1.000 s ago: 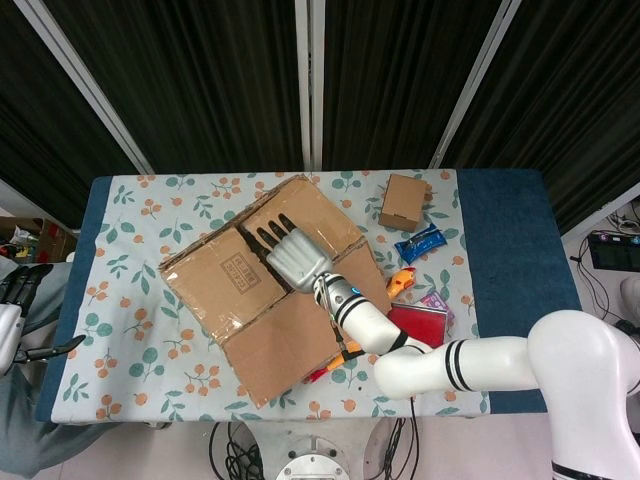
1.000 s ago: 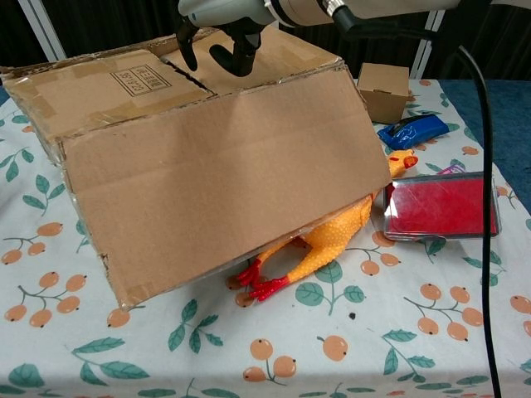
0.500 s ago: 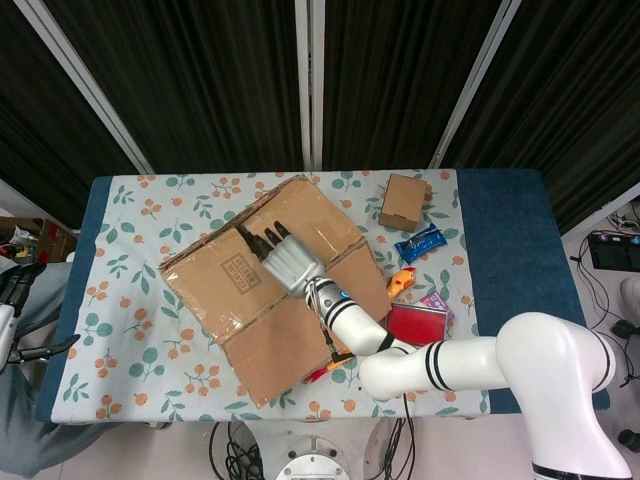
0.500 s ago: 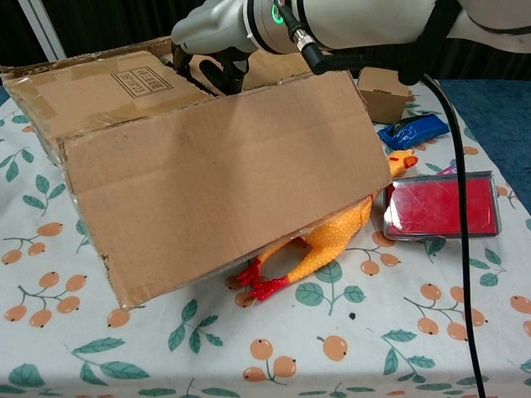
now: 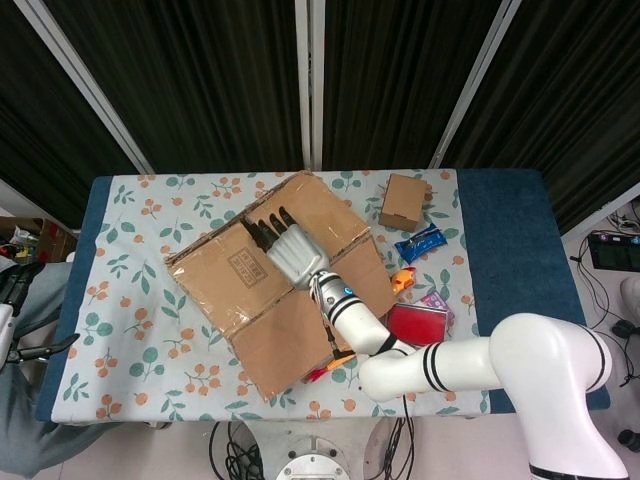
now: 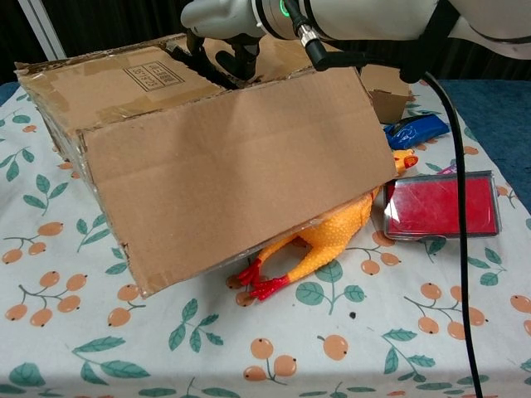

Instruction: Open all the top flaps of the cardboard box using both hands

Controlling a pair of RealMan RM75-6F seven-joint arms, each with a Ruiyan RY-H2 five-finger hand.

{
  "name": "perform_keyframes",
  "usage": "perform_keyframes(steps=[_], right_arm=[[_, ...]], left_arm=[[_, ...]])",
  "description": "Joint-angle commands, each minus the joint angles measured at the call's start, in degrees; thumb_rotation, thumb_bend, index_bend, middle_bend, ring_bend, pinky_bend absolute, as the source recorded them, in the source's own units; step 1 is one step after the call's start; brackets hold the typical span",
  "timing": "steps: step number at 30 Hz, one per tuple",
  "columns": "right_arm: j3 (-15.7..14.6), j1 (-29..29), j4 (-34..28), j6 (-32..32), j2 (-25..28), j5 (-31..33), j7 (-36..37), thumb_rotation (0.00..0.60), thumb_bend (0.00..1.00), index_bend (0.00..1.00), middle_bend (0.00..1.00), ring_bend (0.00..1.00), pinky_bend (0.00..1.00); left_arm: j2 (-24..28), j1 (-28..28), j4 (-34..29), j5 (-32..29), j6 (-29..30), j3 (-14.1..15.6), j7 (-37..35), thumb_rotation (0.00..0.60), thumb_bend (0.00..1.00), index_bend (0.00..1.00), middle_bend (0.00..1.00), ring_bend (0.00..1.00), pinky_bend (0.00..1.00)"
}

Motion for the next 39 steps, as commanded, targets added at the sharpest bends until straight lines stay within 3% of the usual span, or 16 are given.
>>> perform_keyframes(steps=[1, 20, 30, 39], right_arm=[[0.6, -0.4, -1.5, 1.6, 1.1, -0.8, -0.2, 0.600, 0.69, 0.39, 0.00, 0.00, 0.00], [3.4, -5.4, -12.0, 6.6, 14.8, -3.1, 1.6, 0.600, 0.69, 0.39, 0.00, 0.00, 0.00], [4.1, -10.1, -13.3, 4.9, 20.9, -6.1, 7.2, 0.600, 0.70, 0.39, 0.00, 0.00, 0.00], [3.4, -15.1, -10.0, 1.7, 24.8, -8.8, 13.0, 0.600, 0.70, 0.39, 0.00, 0.00, 0.00]], left_arm=[[0.1, 0.0, -0.1, 0.0, 0.0, 0.0, 0.1, 0.358, 0.04, 0.09, 0.10, 0.08, 0.20], [0.5, -1.0, -2.6, 0.7, -0.5, -0.3, 1.9, 0.359, 0.04, 0.09, 0.10, 0.08, 0.20], [0.3, -2.1, -4.1, 0.1, -2.1, -0.5, 3.4, 0.362, 0.04, 0.09, 0.10, 0.08, 0.20], [0.2, -2.9, -5.7, -0.7, -3.2, -0.7, 5.6, 0.361, 0.04, 0.09, 0.10, 0.08, 0.20]])
